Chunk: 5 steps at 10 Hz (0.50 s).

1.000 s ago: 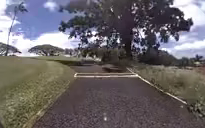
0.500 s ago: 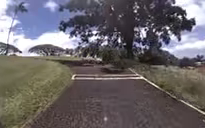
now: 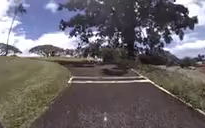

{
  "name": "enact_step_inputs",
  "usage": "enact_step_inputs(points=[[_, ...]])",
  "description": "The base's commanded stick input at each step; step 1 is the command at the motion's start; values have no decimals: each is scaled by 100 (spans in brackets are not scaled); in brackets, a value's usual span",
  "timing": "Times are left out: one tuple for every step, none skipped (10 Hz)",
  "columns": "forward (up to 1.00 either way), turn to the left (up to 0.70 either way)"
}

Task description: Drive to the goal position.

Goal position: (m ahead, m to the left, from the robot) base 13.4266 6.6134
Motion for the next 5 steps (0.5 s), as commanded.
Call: enact_step_inputs(points=[[70, 0], [70, 0], [70, 0], [70, 0], [70, 0]])
